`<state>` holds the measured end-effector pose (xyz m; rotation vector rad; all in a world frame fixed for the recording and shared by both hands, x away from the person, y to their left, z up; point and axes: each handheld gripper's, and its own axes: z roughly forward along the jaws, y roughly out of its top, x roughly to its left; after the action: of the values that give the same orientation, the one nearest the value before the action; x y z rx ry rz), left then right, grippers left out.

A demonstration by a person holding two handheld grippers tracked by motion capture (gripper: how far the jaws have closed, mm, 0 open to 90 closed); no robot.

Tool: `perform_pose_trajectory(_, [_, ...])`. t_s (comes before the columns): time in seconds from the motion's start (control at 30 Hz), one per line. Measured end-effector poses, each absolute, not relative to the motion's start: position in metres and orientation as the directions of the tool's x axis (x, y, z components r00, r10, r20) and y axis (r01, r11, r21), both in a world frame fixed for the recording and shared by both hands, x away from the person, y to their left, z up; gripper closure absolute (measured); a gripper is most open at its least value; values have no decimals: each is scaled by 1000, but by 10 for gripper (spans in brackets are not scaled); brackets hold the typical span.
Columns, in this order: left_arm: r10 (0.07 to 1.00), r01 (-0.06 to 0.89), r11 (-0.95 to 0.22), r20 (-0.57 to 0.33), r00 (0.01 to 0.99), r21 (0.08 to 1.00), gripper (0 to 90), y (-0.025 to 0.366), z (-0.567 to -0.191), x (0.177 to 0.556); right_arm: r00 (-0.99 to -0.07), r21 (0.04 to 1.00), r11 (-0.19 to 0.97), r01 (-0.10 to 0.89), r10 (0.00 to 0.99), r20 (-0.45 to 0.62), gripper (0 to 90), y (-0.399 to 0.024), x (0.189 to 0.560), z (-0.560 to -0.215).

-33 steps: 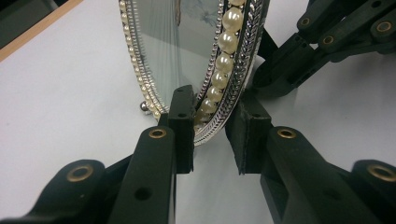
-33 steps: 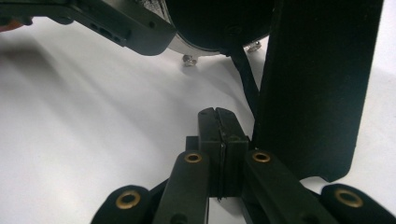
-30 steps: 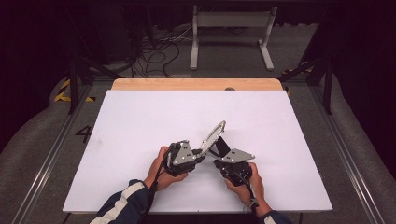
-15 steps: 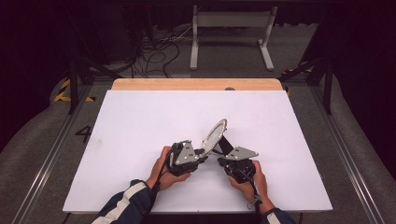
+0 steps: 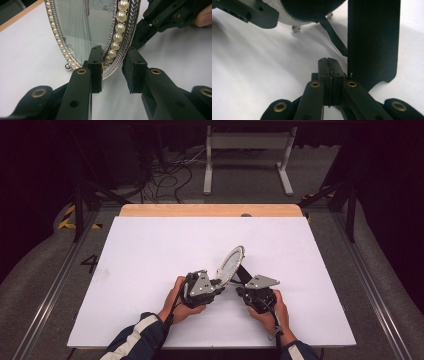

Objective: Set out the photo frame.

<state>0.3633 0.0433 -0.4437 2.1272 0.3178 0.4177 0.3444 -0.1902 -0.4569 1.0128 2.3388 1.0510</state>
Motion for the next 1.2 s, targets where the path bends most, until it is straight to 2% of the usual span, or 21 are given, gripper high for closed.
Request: perform_pose_trajectory(1.2, [355,74,-552,153,922,831,723,37,-448,367,-610,760,420,495,792,-41,900,-204,360,-461])
